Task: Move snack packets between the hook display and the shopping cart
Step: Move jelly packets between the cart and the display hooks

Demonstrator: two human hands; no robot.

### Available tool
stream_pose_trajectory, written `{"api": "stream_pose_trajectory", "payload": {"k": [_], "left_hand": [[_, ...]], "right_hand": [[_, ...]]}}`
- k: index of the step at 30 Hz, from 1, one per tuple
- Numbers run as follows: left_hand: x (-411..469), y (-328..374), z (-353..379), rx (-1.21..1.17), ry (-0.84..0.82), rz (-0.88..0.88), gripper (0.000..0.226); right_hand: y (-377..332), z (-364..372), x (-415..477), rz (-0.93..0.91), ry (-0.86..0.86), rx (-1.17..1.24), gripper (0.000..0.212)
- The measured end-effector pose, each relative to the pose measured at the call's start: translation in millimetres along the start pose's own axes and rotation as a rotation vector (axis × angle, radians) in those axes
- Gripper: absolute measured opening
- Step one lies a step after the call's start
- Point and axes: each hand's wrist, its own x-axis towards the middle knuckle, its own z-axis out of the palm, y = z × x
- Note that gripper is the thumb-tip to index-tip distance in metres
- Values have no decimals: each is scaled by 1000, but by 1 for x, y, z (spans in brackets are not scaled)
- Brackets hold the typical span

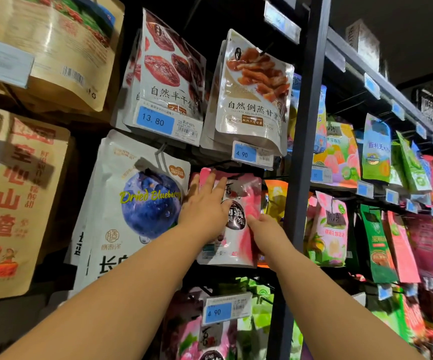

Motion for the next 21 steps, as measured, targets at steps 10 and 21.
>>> {"api": "stream_pose_trajectory", "payload": {"k": [10,21], "left_hand": [[-16,-2,14,-52,-19,-27,62],[-72,9,35,-40,26,41,63]], "right_hand": [[9,10,-10,-20,42,22,32],[12,-19,-65,-181,91,-174,43]]}}
